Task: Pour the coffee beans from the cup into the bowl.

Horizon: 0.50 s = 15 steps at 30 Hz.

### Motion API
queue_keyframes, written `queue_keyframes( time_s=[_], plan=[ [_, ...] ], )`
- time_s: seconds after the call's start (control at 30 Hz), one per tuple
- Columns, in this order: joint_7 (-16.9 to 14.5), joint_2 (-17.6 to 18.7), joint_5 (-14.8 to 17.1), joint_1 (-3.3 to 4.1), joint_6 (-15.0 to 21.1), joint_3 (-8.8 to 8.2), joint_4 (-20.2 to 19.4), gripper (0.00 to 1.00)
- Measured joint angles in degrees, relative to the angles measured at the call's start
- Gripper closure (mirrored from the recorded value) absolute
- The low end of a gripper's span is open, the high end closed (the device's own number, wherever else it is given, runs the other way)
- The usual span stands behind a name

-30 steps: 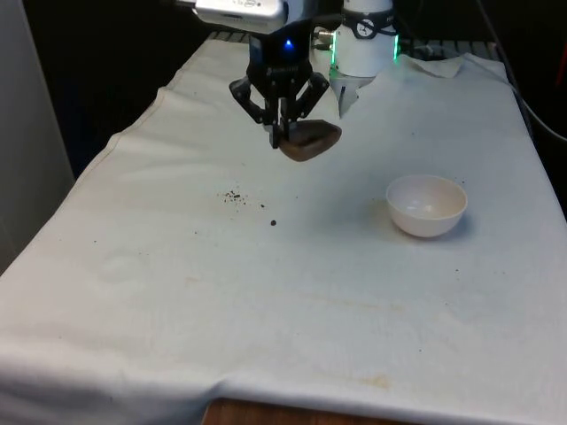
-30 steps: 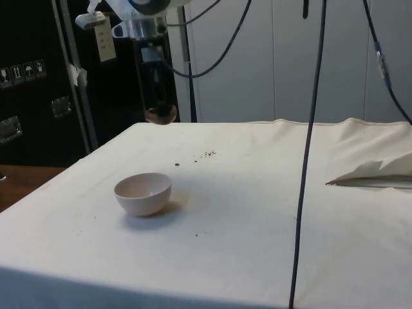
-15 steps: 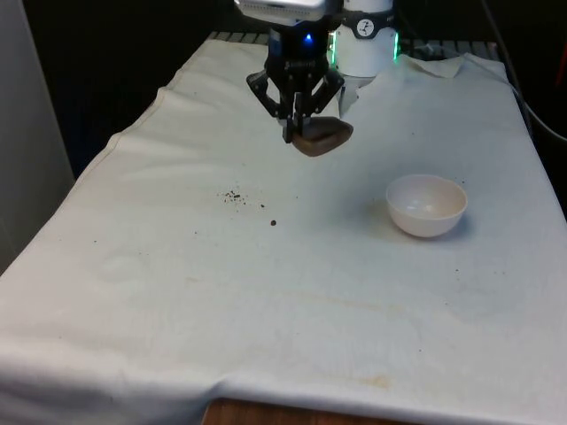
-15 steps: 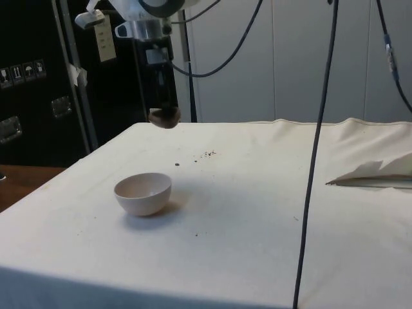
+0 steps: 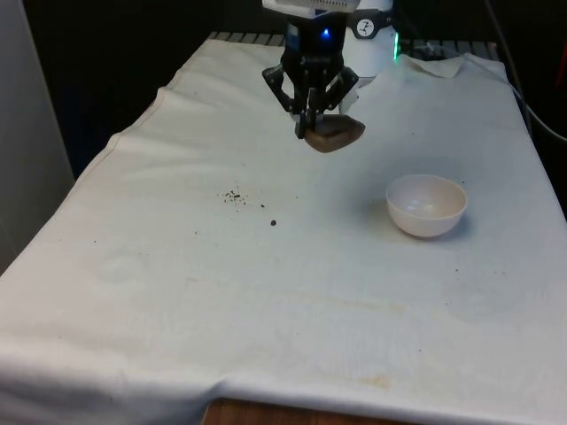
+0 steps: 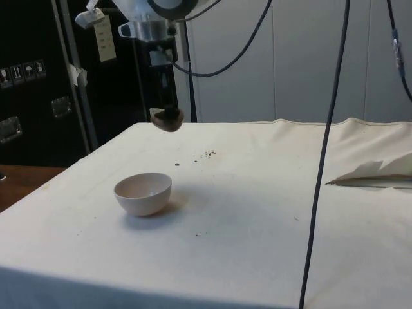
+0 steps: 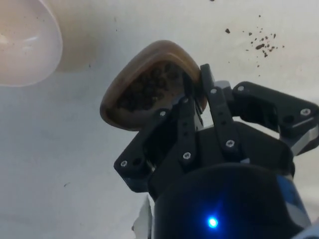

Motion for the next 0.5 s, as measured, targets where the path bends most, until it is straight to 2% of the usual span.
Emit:
queue_keyframes(
  time_s=[0.27,0.5],
  plan=[
    [2.9,0.0,-0.1,0.0,0.4,1.09,0.1,1.0],
    [6.4,0.3,-0.8,0.0,0.7,2.69,0.5,1.0]
  ],
)
